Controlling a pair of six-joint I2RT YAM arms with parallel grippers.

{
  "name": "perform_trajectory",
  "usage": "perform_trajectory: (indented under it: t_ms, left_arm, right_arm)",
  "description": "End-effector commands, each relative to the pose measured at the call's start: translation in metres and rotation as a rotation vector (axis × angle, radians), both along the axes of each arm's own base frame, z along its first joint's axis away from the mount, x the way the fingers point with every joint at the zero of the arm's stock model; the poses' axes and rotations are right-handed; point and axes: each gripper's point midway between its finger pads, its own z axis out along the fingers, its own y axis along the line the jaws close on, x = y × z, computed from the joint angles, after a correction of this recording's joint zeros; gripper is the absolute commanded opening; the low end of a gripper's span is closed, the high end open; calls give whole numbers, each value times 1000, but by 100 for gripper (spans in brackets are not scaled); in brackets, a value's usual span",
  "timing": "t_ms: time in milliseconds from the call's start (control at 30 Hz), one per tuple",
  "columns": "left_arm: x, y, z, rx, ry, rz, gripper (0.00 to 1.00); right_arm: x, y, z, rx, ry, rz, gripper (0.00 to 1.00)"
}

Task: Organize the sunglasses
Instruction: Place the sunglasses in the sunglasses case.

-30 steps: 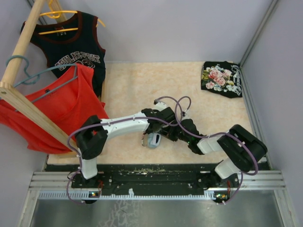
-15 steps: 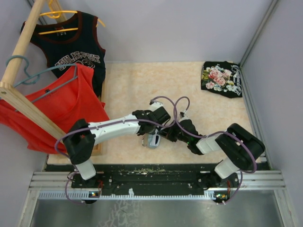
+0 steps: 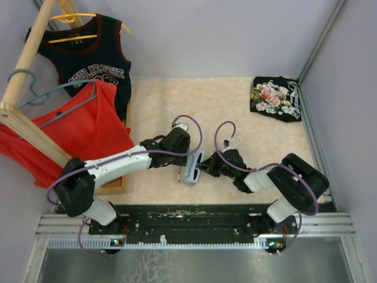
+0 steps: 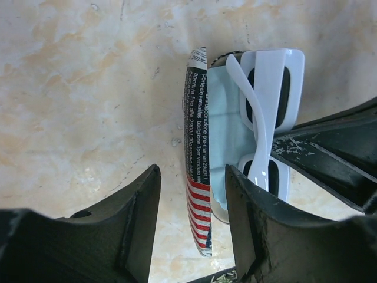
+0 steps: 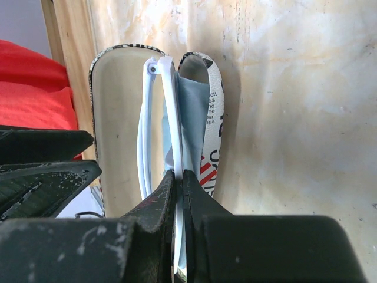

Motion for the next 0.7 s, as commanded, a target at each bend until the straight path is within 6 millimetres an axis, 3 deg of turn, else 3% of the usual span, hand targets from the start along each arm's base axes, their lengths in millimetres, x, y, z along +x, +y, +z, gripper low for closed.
perform_trajectory:
  t_ms: [0,200,533,667]
  left_arm:
    - [1,-19,10,-183,10,-90,53]
    - [0,-17,-2,-265,57,-107,44]
    - [-7,-22,-23,-286,126,-126,45]
    - [-7,-20,-24,-271,130,-122,36]
  right_arm:
    - [6,9,16,32,-68,11,0]
    - [6,7,18,25,-75,10,0]
    - [7,5,23,11,-90,6,0]
    - [7,6,26,10,-99,9,0]
